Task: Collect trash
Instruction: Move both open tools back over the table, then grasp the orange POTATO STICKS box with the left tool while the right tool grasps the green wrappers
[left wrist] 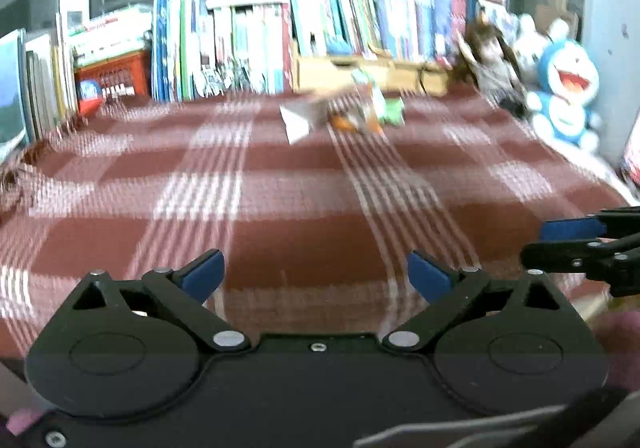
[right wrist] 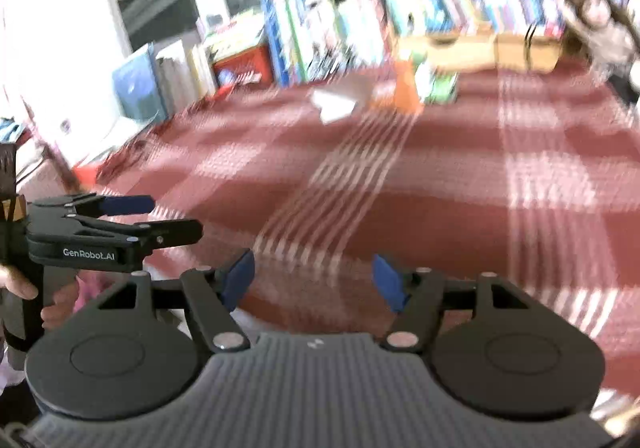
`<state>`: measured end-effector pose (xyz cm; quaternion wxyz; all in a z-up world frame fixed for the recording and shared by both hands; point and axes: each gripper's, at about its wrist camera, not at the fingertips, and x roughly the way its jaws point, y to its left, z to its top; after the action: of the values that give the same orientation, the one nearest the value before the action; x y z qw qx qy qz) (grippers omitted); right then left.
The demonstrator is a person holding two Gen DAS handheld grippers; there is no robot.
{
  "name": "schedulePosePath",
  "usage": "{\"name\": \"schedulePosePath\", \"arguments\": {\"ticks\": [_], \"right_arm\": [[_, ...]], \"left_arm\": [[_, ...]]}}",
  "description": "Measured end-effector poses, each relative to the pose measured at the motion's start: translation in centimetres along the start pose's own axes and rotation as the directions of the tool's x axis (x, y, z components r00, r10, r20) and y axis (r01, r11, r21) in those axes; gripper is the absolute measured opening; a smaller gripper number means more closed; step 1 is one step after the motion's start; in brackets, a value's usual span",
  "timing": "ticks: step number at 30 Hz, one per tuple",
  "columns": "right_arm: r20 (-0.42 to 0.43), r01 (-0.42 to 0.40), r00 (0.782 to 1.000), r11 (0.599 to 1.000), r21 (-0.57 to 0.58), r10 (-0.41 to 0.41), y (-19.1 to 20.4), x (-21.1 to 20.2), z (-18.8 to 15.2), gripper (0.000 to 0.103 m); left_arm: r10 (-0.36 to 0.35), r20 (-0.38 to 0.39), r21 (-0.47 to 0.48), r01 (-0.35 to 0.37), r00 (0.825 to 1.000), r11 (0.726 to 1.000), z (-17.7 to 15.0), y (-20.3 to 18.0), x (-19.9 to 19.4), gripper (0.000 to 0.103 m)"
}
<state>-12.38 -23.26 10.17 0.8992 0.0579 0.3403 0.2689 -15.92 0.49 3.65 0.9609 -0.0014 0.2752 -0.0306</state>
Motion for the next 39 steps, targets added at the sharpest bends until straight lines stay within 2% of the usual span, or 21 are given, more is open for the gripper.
{"name": "schedulePosePath", "arguments": {"ticks": [3, 8, 13, 16, 19, 22, 25, 28, 31, 37, 38, 39], "right_arm": [[0.061, 0.071, 0.996, 0.997, -0.013, -0.07, -0.9, 0.4, 2.6, 0.078], [0.109, 0.15, 0.982, 0.987, 0.052, -0.155, -3.8, 2.2, 6.4, 0.079], [0.106, 0.198, 0.97, 0.966, 0.164, -0.217, -8.4, 5.5, 10.3, 0.08], [0.087, 0.213, 0.967, 0.95, 0.229, -0.238, -10.9, 7.9, 12.1, 0.08], [0.086, 0.211, 0.966, 0.936, 0.281, -0.243, -13.2, 10.1, 13.4, 0.08], [0.082, 0.204, 0.966, 0.921, 0.332, -0.244, -14.9, 11.8, 14.1, 0.08], [0.079, 0.194, 0.968, 0.91, 0.367, -0.238, -16.3, 13.3, 14.8, 0.08], [0.073, 0.187, 0.97, 0.905, 0.383, -0.232, -17.5, 15.0, 15.4, 0.08], [0.067, 0.182, 0.972, 0.902, 0.391, -0.225, -18.2, 16.4, 15.9, 0.081], [0.055, 0.168, 0.978, 0.912, 0.373, -0.202, -18.7, 19.1, 17.1, 0.083], [0.052, 0.172, 0.978, 0.916, 0.362, -0.204, -18.6, 19.6, 17.4, 0.083], [0.048, 0.178, 0.977, 0.92, 0.35, -0.208, -18.5, 20.2, 17.6, 0.084]], "left_arm": [[0.01, 0.061, -0.023, -0.009, 0.998, 1.0, 2.8, 0.7, 1.6, 0.098], [0.0, 0.137, -0.05, 0.007, 0.991, 0.999, 7.7, 1.5, 5.6, 0.099], [0.062, 0.191, 0.021, -0.067, 0.98, 0.998, 11.0, -0.1, 10.4, 0.1], [0.057, 0.188, 0.019, -0.061, 0.981, 0.998, 12.2, -0.9, 13.7, 0.1], [0.029, 0.19, -0.014, -0.027, 0.981, 1.0, 13.1, -1.2, 16.4, 0.1], [-0.005, 0.225, 0.023, 0.0, 0.974, 1.0, 13.4, -1.8, 18.0, 0.1], [-0.019, 0.251, 0.113, -0.01, 0.968, 0.993, 13.7, -3.4, 19.8, 0.1], [-0.029, 0.237, 0.162, -0.01, 0.971, 0.987, 13.7, -4.7, 21.8, 0.101], [-0.025, 0.211, 0.208, -0.02, 0.977, 0.978, 13.6, -5.6, 24.0, 0.101], [0.011, 0.225, 0.299, -0.08, 0.974, 0.951, 12.9, -7.3, 27.2, 0.1], [0.006, 0.22, 0.307, -0.075, 0.975, 0.949, 12.9, -7.3, 27.7, 0.096], [-0.003, 0.209, 0.31, -0.063, 0.978, 0.949, 12.8, -7.3, 28.0, 0.08]]}}
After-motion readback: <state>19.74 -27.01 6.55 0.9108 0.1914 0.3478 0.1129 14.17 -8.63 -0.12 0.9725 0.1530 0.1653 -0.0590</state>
